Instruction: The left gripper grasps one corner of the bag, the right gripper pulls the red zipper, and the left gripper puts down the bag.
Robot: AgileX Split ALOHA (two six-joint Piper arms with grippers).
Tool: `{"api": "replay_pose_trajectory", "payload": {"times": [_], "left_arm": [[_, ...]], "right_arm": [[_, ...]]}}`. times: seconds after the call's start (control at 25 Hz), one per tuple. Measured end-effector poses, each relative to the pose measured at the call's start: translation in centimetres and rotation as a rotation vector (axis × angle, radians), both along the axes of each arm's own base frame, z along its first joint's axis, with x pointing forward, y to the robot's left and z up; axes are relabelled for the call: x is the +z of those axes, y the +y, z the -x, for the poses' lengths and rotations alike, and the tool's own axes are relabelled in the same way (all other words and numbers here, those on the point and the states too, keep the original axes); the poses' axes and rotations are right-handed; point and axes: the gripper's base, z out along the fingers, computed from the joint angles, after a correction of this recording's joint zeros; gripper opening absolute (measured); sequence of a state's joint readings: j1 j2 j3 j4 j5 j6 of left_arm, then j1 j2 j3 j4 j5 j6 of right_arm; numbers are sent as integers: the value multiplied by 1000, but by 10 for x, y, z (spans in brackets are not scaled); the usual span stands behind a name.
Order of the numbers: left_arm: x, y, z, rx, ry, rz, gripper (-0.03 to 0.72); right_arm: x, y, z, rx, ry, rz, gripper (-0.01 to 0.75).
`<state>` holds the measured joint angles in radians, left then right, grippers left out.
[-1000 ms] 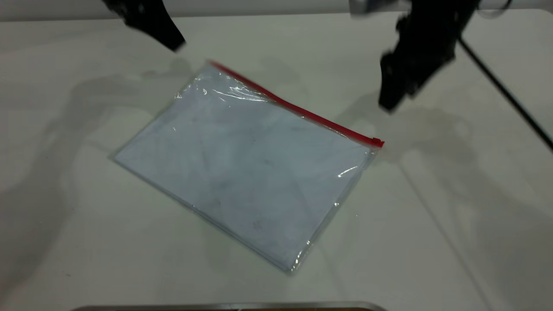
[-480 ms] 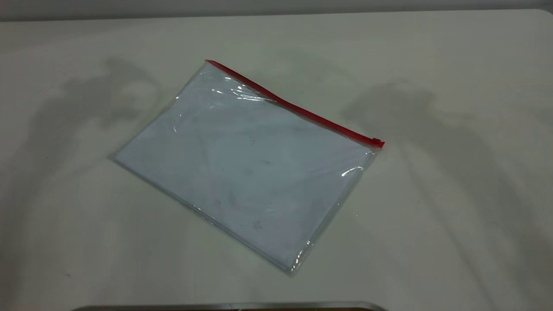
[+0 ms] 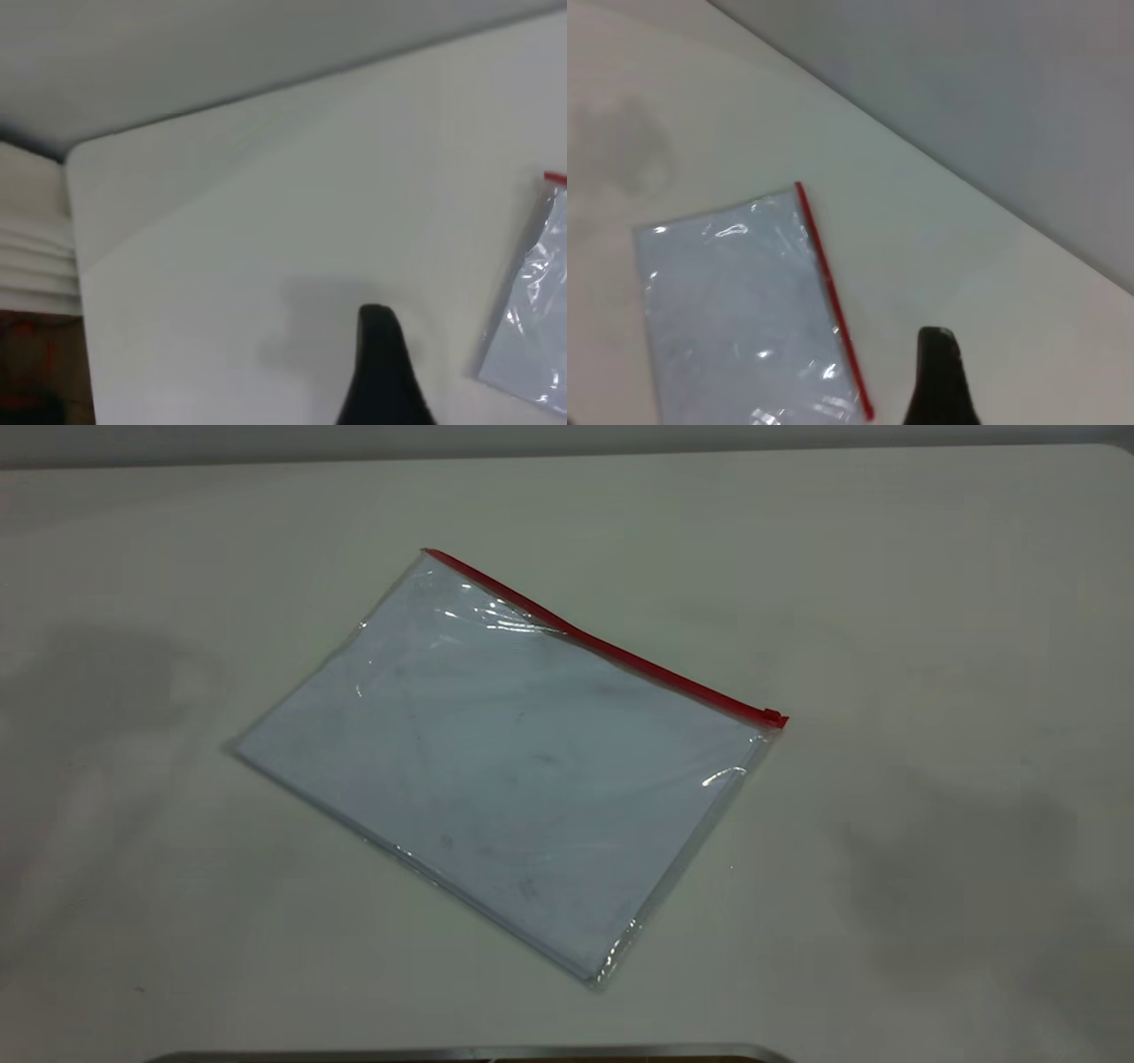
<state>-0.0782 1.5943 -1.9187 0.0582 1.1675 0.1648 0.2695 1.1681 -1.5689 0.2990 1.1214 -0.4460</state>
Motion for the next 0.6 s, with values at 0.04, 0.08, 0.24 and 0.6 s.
{"api": "replay_pose_trajectory", "payload": {"times": [0.04,0.08,0.24,0.6], "left_arm": [[5,1,12,9,-12,8,586],[9,2,27,16,-23,15,586],[10,7,90,30,-33,34,586],[-42,14,207,26,-14,54,586]], "right_arm": [[4,-4,15,5,9,0,580],[6,-6,27,7,22,-1,580],[17,-17,66,-16,-11,-51,580],[-49,-34,129,-32,69,-57,580]]}}
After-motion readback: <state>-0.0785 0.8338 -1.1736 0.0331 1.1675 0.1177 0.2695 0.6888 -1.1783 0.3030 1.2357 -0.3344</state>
